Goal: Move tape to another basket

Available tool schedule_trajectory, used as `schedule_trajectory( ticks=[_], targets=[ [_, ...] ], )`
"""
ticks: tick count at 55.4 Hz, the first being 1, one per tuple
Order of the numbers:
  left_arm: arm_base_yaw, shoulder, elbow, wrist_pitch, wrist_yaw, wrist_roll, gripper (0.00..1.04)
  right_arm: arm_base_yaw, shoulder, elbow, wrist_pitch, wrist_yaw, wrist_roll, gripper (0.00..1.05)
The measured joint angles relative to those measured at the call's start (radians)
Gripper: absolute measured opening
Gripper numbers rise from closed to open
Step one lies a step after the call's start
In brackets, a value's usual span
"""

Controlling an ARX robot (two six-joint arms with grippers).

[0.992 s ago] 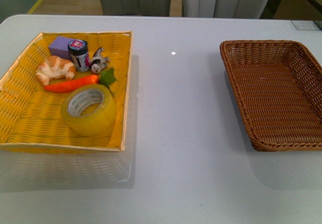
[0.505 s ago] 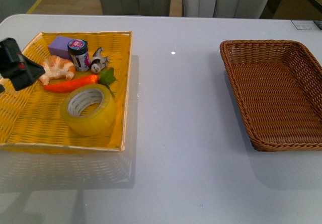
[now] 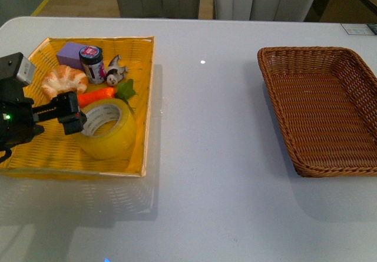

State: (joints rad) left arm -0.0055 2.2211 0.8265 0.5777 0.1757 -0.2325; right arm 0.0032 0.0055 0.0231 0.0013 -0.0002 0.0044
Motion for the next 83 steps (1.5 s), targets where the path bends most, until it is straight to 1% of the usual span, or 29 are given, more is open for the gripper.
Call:
schedule_trajectory(
  ticks=[17,19,21,28,36,43,45,50,61,68,74,83],
  targets=[
    [-0.018,0.064,0.066,-0.031,-0.027,0.012,0.96,0.0,0.0,0.0,0.0,0.0,0.0,0.96],
    [-0.021,0.068,0.072,-0.037,-0.036,0.015,0.92,0.0,0.0,0.0,0.0,0.0,0.0,0.96],
    [-0.025,0.073,0.079,-0.042,-0.042,0.016,0.85,0.0,0.0,0.0,0.0,0.0,0.0,0.96],
    [-0.036,0.079,0.087,-0.055,-0.047,0.015,0.67,0.0,0.0,0.0,0.0,0.0,0.0,0.96],
    [-0.05,0.081,0.104,-0.087,-0.065,-0.005,0.37,0.0,0.0,0.0,0.0,0.0,0.0,0.96],
    [-0.053,0.078,0.104,-0.094,-0.074,-0.033,0.18,0.0,0.0,0.0,0.0,0.0,0.0,0.96],
    [-0.051,0.073,0.1,-0.094,-0.077,-0.036,0.16,0.0,0.0,0.0,0.0,0.0,0.0,0.96],
    [-0.044,0.049,0.082,-0.093,-0.084,-0.053,0.15,0.0,0.0,0.0,0.0,0.0,0.0,0.96],
    [0.003,-0.124,-0.003,-0.072,-0.07,-0.098,0.15,0.0,0.0,0.0,0.0,0.0,0.0,0.96],
    [0.005,-0.241,-0.024,-0.074,-0.059,-0.118,0.15,0.0,0.0,0.0,0.0,0.0,0.0,0.96],
    [-0.043,-0.36,-0.028,-0.112,-0.046,-0.148,0.15,0.0,0.0,0.0,0.0,0.0,0.0,0.96],
    [-0.163,-0.439,-0.012,-0.161,-0.048,-0.19,0.15,0.0,0.0,0.0,0.0,0.0,0.0,0.96]
  ],
)
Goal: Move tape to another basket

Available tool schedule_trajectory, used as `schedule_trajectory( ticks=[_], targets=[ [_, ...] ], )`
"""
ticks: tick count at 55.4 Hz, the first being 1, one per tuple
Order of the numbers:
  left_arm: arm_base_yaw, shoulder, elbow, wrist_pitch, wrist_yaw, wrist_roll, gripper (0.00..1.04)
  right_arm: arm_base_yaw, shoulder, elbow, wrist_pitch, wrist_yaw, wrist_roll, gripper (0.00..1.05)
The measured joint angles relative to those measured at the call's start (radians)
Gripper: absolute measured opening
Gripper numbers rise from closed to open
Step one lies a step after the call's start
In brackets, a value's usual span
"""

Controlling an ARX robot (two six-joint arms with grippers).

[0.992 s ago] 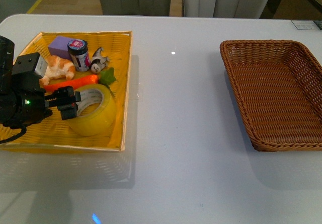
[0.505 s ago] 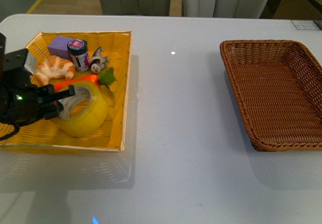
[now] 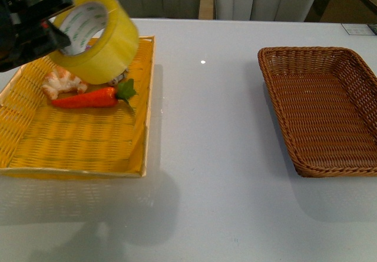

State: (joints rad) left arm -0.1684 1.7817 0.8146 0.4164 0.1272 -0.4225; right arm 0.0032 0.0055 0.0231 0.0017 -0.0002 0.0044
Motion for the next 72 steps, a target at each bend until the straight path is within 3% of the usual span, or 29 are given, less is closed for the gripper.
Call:
schedule_trajectory(
  ticks=[22,43,48,50,53,61,72],
  targets=[
    [-0.293,-0.008,0.134,-0.051,0.001,-0.105,0.15,0.0,0.0,0.0,0.0,0.0,0.0,0.96],
    [-0.436,0.004,0.146,-0.08,0.017,-0.108,0.15,0.0,0.0,0.0,0.0,0.0,0.0,0.96],
    [-0.439,0.005,0.146,-0.082,0.02,-0.107,0.15,0.028,0.124,0.089,-0.216,0.067,0.126,0.96],
    [-0.439,0.005,0.146,-0.084,0.019,-0.106,0.15,0.036,0.249,0.158,-0.333,0.058,0.21,0.96],
    [-0.439,0.005,0.149,-0.084,0.018,-0.107,0.15,0.039,0.357,0.206,-0.361,0.024,0.302,0.96],
    [-0.441,0.005,0.15,-0.091,0.03,-0.106,0.15,0.048,0.65,0.311,-0.122,-0.123,0.479,0.96],
    [-0.443,0.005,0.156,-0.105,0.042,-0.103,0.15,0.112,0.982,0.394,0.226,-0.315,0.558,0.96]
  ],
)
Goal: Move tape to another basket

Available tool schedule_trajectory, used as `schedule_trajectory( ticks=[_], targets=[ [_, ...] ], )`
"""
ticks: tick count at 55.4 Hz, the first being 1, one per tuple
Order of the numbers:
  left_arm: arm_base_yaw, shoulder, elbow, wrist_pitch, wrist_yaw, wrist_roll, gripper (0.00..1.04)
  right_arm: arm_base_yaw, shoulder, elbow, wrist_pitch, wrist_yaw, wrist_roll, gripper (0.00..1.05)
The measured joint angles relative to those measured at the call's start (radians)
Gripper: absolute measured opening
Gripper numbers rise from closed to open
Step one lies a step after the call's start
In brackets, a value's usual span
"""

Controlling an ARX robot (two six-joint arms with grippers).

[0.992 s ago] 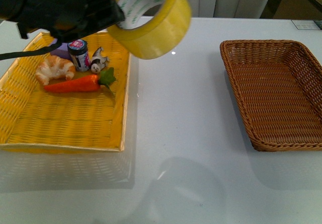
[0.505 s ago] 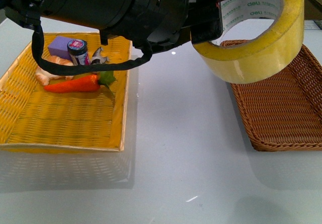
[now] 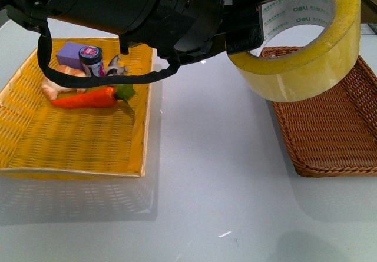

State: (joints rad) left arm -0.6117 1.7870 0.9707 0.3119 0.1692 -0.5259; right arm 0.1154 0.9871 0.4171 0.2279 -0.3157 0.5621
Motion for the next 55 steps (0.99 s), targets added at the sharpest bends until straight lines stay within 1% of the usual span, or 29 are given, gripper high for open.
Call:
schedule_trajectory(
  ticks=[5,12,30,35,39,48,49,53,55],
  targets=[
    [0.0,0.0,0.0,-0.002,0.006,0.001,0.15,0.014,0.109,0.03,0.087,-0.06,0.034,0.96],
    [0.0,0.0,0.0,-0.002,0.011,0.001,0.15,0.024,0.241,0.053,0.175,-0.102,0.087,0.96],
    [0.0,0.0,0.0,-0.002,0.019,0.0,0.15,0.064,0.369,0.076,0.293,-0.134,0.155,0.95],
    [0.0,0.0,0.0,-0.002,0.024,0.0,0.15,0.073,0.391,0.079,0.307,-0.134,0.166,0.84],
    [0.0,0.0,0.0,-0.002,0.031,0.0,0.15,0.08,0.399,0.079,0.308,-0.133,0.177,0.7],
    [0.0,0.0,0.0,-0.001,0.037,-0.001,0.15,0.087,0.4,0.079,0.311,-0.126,0.193,0.48],
    [0.0,0.0,0.0,0.0,0.037,-0.002,0.15,0.087,0.4,0.079,0.312,-0.126,0.198,0.46],
    [0.0,0.0,0.0,0.0,0.038,-0.003,0.15,0.087,0.396,0.079,0.312,-0.122,0.205,0.45],
    [0.0,-0.001,0.0,0.001,0.038,-0.004,0.18,0.087,0.394,0.079,0.312,-0.122,0.206,0.45]
  ],
)
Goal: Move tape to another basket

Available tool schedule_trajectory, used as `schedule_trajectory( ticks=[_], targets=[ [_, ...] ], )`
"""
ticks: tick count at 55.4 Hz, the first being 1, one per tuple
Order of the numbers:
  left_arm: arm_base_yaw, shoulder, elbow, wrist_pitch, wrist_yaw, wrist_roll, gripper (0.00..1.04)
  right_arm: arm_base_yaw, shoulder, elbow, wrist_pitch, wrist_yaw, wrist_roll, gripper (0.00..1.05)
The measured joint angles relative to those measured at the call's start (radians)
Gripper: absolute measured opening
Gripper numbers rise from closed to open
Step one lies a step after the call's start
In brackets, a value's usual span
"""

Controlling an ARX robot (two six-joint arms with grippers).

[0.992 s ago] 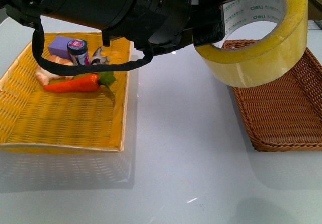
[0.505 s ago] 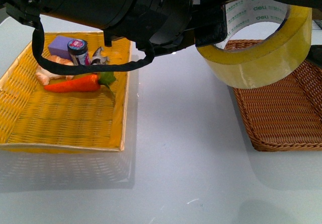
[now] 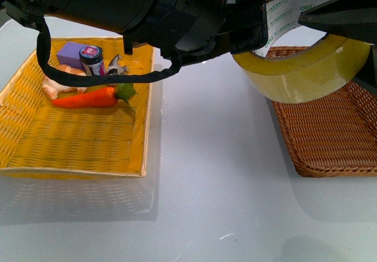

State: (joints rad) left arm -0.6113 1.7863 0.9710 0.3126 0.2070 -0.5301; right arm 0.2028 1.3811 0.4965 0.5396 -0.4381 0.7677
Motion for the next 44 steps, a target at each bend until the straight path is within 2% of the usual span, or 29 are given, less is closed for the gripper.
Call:
schedule_trajectory(
  ticks=[8,29,39,44],
  targets=[
    [0.0,-0.015,0.0,0.013,-0.019,0.003,0.43,0.001,-0.012,-0.001,-0.006,-0.001,0.0,0.45],
    [0.029,-0.145,-0.07,0.065,-0.103,0.07,0.97,-0.043,-0.023,-0.011,-0.005,0.001,0.004,0.45],
    [0.044,-0.277,-0.14,0.111,-0.094,0.079,0.96,-0.08,-0.023,-0.029,0.003,0.002,0.007,0.45],
    [0.08,-0.351,-0.183,0.15,-0.076,0.063,0.96,-0.105,-0.021,-0.031,0.01,-0.001,0.008,0.45]
  ],
)
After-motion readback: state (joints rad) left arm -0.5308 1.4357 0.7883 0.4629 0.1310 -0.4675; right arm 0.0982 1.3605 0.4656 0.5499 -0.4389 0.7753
